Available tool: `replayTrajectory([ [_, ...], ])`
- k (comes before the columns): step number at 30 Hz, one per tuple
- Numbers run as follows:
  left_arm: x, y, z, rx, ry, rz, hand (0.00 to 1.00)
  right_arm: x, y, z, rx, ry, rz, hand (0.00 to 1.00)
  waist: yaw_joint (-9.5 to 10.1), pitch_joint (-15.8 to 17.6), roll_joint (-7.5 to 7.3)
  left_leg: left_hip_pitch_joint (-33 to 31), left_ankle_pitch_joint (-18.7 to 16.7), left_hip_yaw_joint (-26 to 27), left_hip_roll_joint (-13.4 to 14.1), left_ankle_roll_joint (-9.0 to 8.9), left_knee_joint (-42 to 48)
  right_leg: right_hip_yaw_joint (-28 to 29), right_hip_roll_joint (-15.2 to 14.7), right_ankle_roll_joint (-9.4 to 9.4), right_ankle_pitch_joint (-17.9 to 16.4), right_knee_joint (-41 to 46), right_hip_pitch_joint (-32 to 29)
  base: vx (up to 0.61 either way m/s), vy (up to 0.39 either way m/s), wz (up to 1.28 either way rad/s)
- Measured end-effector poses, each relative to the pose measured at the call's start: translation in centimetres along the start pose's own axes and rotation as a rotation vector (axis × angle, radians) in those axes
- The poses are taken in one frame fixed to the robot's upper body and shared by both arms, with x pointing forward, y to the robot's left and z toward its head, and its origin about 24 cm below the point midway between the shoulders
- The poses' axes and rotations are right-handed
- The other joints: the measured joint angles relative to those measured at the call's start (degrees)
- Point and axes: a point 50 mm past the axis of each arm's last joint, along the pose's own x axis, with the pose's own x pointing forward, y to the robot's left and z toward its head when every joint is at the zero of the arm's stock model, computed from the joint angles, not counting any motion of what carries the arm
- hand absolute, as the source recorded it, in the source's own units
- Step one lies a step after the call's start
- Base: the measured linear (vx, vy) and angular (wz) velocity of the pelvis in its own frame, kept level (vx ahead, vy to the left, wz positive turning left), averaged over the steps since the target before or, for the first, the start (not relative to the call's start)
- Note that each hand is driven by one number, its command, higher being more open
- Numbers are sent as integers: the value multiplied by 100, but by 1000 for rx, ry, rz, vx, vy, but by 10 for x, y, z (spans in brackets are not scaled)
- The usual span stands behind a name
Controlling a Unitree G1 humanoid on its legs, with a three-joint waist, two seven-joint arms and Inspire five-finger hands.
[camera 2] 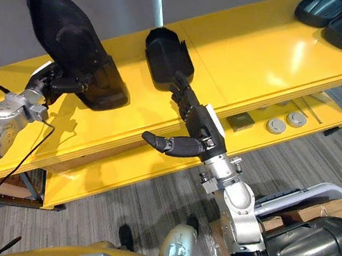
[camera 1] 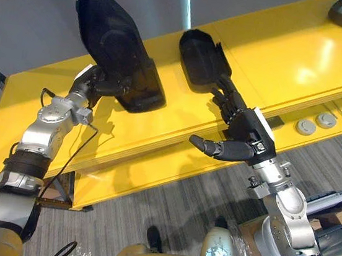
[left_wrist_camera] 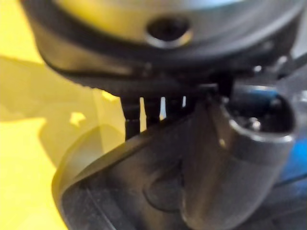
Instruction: Walk over and take three plastic housings, then place them on the shelf
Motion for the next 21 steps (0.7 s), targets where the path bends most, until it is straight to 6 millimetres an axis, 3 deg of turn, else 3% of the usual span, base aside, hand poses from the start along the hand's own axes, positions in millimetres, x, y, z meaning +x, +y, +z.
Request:
replayTrajectory([
  [7, 5, 2, 13, -68, -39, 62, 0, 12, 7, 2, 16, -2, 57, 100, 16, 334, 13, -136, 24, 13, -2, 25, 52, 49, 0, 14, 38, -4, -118, -9, 0, 0],
  [8, 7, 3, 18, -69, -50, 77, 100, 14, 8, 3, 17, -6, 63, 100, 21, 396, 10, -206, 25, 7, 3, 26, 94, 46, -1, 12, 49, -1, -161, -13, -7, 4],
  [12, 12, 8, 29, -40, -45, 143, 100, 23, 13, 8, 13, -36, 78, 100, 28, 681, 1, -302, 36, 3, 10, 40, 146, 41, -2, 13, 81, 2, -215, -9, -8, 3],
  [14, 13, 12, 24, -25, -5, 173, 100, 25, 16, 12, 13, -54, 80, 100, 20, 754, 1, -326, 36, 3, 11, 41, 149, 41, -3, 13, 83, 2, -235, 0, 0, 0],
  [21, 22, 17, 46, 29, -48, 233, 100, 32, 17, 27, -3, -121, 55, 100, 34, 961, -138, -500, -9, -13, 60, 10, 297, 18, 6, -3, 101, 5, -322, 12, -5, 3],
])
